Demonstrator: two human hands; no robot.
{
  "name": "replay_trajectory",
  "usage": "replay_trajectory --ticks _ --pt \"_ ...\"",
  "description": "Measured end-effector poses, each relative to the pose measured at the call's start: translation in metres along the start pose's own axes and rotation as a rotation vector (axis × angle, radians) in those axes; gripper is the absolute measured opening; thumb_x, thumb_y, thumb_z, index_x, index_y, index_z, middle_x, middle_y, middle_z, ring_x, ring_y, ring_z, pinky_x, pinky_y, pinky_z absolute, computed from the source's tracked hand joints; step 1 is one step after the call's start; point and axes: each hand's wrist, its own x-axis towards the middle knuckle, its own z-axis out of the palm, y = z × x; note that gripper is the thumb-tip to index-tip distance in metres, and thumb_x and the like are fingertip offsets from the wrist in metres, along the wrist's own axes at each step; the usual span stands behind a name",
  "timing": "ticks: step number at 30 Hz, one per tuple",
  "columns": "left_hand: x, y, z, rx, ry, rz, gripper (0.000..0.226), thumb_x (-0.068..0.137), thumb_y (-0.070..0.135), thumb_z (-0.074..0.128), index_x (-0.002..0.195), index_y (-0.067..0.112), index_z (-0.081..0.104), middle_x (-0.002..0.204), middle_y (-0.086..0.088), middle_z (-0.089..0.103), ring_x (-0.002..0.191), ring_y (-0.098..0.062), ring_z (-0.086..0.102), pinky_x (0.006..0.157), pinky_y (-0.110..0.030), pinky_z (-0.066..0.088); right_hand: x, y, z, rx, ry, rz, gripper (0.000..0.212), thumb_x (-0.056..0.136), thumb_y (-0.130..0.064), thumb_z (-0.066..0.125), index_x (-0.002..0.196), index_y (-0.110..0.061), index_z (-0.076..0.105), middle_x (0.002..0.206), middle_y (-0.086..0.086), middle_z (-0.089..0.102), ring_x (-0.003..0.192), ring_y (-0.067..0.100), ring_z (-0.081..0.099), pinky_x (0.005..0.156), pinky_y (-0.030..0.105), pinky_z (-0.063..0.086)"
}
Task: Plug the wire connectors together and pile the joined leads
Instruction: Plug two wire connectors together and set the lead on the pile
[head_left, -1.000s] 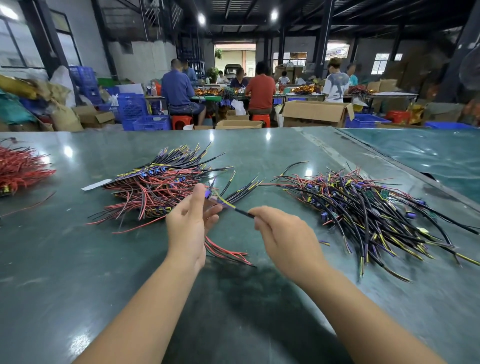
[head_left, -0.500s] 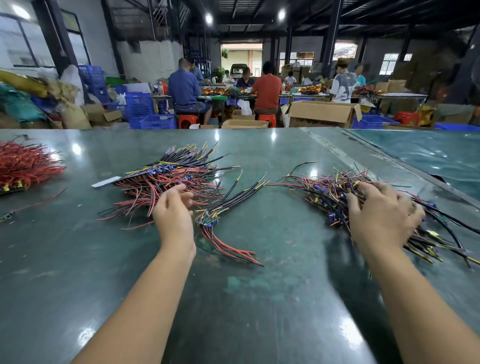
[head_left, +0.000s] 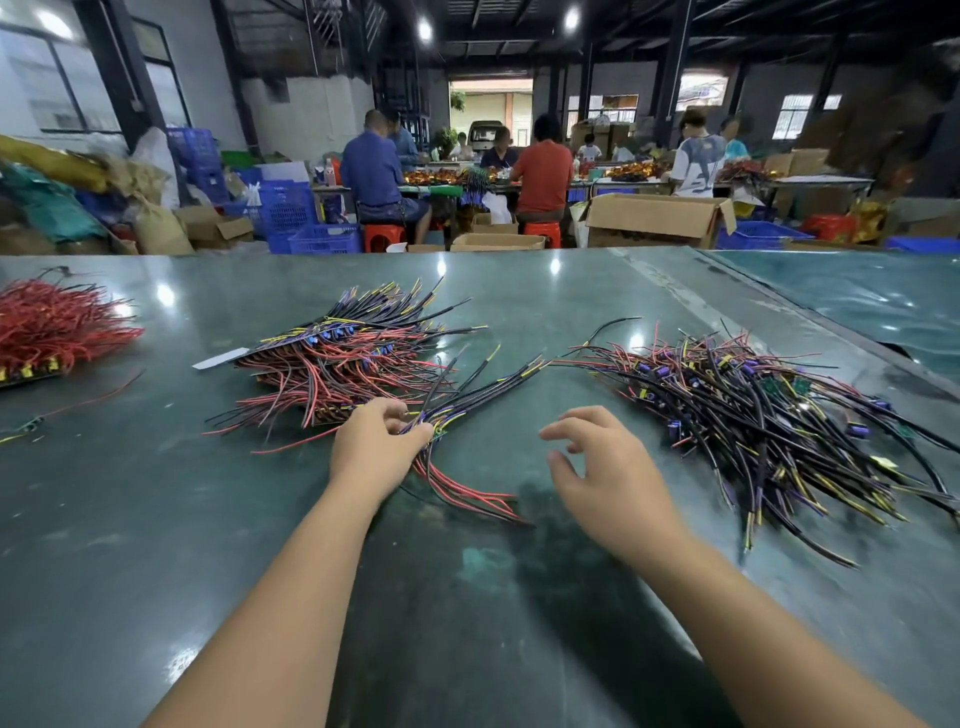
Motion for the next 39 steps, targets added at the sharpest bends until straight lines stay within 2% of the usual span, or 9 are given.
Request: replay_trajectory --ticks 4,6,13,17,20,24,31,35,39 --pt "-0.002 0.006 0.002 -0.453 -0.042 -0.130 0.028 0.079 0.002 0.072 0.107 -0.003 0.066 0.087 -0.008 0.064 0.079 -0.019 0.058 0.079 -0.033 0.049 0.003 0.002 0.007 0.098 -0.090 0.049 0.022 0.089 -0.014 0.056 0.105 -0.024 0.068 0.106 -0.011 0.057 0.086 0.007 0.058 0.076 0.014 0.039" --pt "-0.005 0.013 0.002 -0.671 -0.062 -0.184 0.024 0.082 -0.002 0.068 0.105 -0.002 0.065 0.084 -0.006 0.064 0.073 -0.016 0.058 0.066 -0.024 0.053 0.004 0.001 0.009 0.209 -0.136 0.115 0.022 0.090 -0.016 0.056 0.107 -0.024 0.068 0.099 -0.011 0.063 0.081 0.003 0.058 0.072 0.009 0.037" --pt "-0.040 0.048 0.015 -1.070 -0.195 -0.107 0.023 0.086 -0.009 0.057 0.091 0.011 0.065 0.077 0.004 0.069 0.063 -0.004 0.063 0.051 -0.011 0.048 0.013 -0.006 0.007 0.742 -0.265 0.348 0.031 0.093 -0.022 0.058 0.124 -0.016 0.059 0.100 -0.001 0.067 0.098 0.017 0.064 0.098 0.032 0.048" --pt "-0.059 0.058 0.023 -1.137 -0.338 0.003 0.030 0.086 -0.013 0.052 0.102 0.009 0.064 0.086 0.002 0.072 0.073 -0.004 0.066 0.062 -0.014 0.054 0.020 -0.010 -0.002 0.882 -0.240 0.287 0.025 0.095 -0.022 0.055 0.117 -0.015 0.064 0.095 -0.006 0.066 0.079 0.006 0.061 0.085 0.027 0.047" --pt "-0.067 0.060 0.024 -1.086 -0.429 0.062 0.037 0.085 -0.014 0.051 0.118 0.001 0.058 0.112 -0.011 0.067 0.097 -0.015 0.063 0.091 -0.027 0.052 0.022 -0.005 -0.013 0.957 -0.210 0.174 0.018 0.094 -0.015 0.056 0.104 -0.007 0.068 0.099 0.009 0.067 0.089 0.013 0.059 0.093 0.036 0.046" --pt "-0.068 0.060 0.028 -1.024 -0.387 0.033 0.039 0.083 -0.015 0.055 0.120 -0.002 0.058 0.117 -0.015 0.065 0.101 -0.020 0.061 0.096 -0.034 0.050 0.019 -0.002 -0.017 0.928 -0.143 0.099 0.017 0.090 -0.001 0.057 0.103 -0.003 0.069 0.101 0.013 0.070 0.092 0.013 0.059 0.093 0.035 0.048" --pt "-0.071 0.060 0.030 -0.951 -0.404 0.065 0.033 0.088 -0.006 0.055 0.102 0.020 0.070 0.100 0.004 0.074 0.090 -0.005 0.065 0.087 -0.026 0.053 0.022 -0.005 -0.013 0.977 -0.090 0.078 0.020 0.089 0.007 0.055 0.104 0.003 0.068 0.107 0.020 0.069 0.096 0.018 0.062 0.095 0.034 0.048" --pt "-0.072 0.059 0.032 -0.894 -0.356 0.067 0.035 0.088 -0.009 0.055 0.094 0.021 0.071 0.087 0.007 0.074 0.079 -0.004 0.064 0.080 -0.022 0.055 0.023 -0.002 -0.013 0.890 -0.076 0.107 0.017 0.084 0.006 0.062 0.087 -0.006 0.073 0.089 0.008 0.074 0.083 0.013 0.064 0.087 0.031 0.052" --pt "-0.071 0.061 0.033 -0.901 -0.343 0.008 0.035 0.087 -0.011 0.056 0.087 0.021 0.072 0.077 0.008 0.073 0.071 -0.001 0.062 0.073 -0.021 0.055 0.025 -0.004 -0.005 0.629 0.038 0.123 0.010 0.080 -0.006 0.070 0.078 -0.013 0.076 0.080 0.002 0.075 0.083 0.019 0.070 0.088 0.046 0.053"
